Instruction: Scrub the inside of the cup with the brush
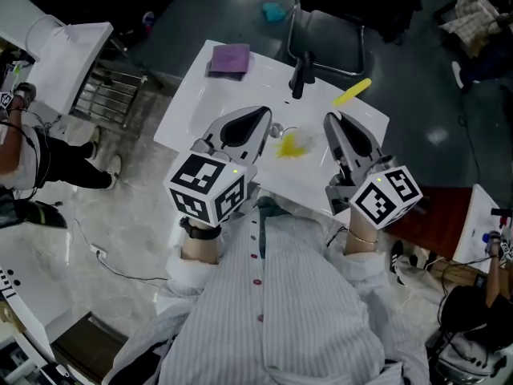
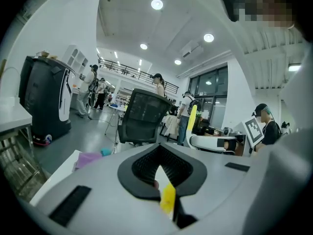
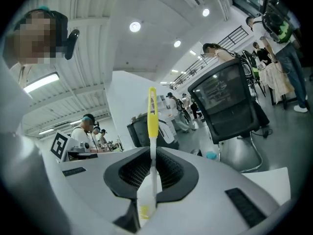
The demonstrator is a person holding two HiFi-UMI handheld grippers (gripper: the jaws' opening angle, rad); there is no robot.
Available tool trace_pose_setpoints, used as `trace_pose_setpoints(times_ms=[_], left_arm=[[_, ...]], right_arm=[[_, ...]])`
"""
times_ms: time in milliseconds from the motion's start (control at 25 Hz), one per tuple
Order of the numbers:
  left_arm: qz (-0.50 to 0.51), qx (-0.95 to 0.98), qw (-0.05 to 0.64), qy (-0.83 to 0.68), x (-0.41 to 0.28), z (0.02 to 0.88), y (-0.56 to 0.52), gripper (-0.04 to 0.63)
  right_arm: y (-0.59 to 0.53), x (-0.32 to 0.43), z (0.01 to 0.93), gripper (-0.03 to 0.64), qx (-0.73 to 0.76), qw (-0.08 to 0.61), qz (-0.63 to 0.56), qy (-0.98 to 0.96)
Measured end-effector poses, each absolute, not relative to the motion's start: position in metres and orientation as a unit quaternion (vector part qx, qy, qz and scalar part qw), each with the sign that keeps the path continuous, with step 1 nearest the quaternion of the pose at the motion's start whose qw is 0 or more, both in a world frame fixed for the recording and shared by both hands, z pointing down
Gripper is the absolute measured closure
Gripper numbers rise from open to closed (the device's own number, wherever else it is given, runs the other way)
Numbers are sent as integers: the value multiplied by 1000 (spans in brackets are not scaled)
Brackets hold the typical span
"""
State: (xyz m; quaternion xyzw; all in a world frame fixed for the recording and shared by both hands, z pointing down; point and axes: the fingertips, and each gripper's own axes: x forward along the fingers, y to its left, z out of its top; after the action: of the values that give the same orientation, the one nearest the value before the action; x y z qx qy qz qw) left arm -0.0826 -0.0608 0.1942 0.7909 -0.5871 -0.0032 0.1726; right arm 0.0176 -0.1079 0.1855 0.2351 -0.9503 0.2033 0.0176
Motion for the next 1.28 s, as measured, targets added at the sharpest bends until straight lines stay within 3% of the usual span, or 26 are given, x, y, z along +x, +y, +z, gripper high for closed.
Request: trace_pose_setpoints(times_ms=[1280], left_arm=[[75,893,203,-393,-57,252,-152,586]], right_arm=[[-163,59,219,560,448,-17,237,-862]])
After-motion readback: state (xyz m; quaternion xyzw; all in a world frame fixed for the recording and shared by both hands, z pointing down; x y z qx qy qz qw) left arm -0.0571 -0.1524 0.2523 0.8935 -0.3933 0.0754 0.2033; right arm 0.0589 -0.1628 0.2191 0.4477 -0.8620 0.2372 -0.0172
